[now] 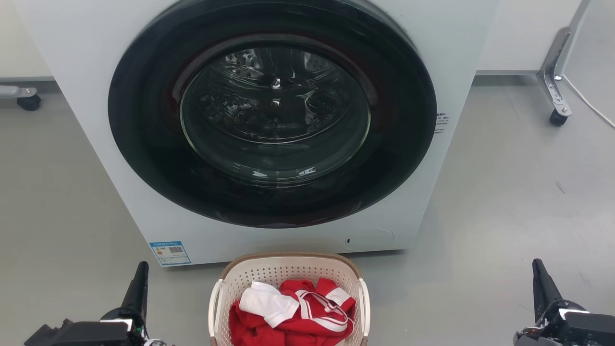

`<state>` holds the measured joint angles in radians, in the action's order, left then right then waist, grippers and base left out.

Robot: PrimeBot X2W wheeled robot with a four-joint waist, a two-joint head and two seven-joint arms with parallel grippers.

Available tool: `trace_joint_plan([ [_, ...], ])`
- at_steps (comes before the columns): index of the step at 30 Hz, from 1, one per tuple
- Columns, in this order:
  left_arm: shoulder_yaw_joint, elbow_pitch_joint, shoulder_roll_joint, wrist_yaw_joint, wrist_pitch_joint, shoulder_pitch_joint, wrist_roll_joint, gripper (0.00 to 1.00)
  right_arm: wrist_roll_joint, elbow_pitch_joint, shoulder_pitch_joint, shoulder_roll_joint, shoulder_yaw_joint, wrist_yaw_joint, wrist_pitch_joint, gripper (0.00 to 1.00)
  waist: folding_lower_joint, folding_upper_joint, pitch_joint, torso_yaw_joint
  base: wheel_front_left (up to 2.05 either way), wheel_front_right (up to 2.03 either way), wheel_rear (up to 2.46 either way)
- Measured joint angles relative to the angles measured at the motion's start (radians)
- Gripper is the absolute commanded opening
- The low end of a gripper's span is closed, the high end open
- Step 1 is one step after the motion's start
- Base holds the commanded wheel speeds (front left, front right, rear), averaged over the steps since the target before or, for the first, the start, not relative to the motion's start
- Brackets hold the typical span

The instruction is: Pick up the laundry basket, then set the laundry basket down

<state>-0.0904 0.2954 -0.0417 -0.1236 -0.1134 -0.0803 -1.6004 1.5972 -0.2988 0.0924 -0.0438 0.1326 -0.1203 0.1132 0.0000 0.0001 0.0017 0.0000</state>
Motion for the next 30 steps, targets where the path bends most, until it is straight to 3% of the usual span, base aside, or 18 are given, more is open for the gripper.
trace_joint_plan([
  [30, 0.000, 0.000, 0.000, 0.000, 0.000, 0.000, 0.000, 0.00, 0.000, 0.000, 0.000, 0.000, 0.000, 0.000, 0.000, 0.00, 0.0000, 0.0000, 0.000, 0.000, 0.00, 0.00, 0.00],
])
